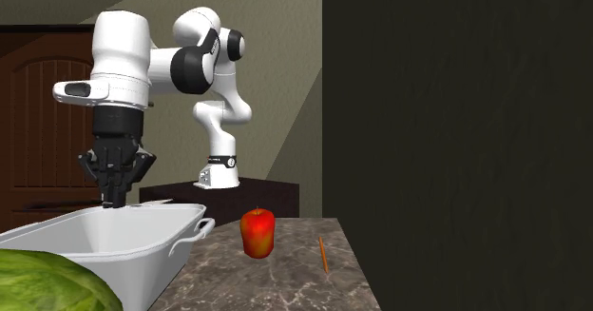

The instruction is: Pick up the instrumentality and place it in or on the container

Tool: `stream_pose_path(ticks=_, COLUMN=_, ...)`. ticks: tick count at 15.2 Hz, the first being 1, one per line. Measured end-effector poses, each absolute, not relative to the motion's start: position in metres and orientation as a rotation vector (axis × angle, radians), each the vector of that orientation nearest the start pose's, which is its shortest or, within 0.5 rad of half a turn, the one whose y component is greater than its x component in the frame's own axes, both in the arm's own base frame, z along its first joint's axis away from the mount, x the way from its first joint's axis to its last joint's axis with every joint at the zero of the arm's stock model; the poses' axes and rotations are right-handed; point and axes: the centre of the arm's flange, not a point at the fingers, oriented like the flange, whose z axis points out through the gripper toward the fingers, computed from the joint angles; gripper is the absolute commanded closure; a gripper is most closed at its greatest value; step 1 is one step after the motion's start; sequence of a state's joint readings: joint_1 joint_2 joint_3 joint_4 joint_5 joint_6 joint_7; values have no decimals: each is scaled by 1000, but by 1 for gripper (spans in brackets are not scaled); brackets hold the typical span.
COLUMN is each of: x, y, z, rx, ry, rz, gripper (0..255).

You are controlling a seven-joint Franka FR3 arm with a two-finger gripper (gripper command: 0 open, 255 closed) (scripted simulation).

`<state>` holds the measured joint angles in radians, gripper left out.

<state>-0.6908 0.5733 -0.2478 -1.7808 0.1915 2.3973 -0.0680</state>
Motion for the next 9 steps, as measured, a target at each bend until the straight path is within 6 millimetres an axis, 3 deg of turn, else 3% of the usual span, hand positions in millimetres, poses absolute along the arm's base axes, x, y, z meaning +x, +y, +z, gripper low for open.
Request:
stream_pose_path(ticks=4, x=406, y=-527, z=230, rx=-2808, ry=1471, rz=-93, gripper=255)
stream_pose_path(ticks=9, x=406, y=-527, z=228, rx=-2809, ry=1471, rz=-94, gripper=255)
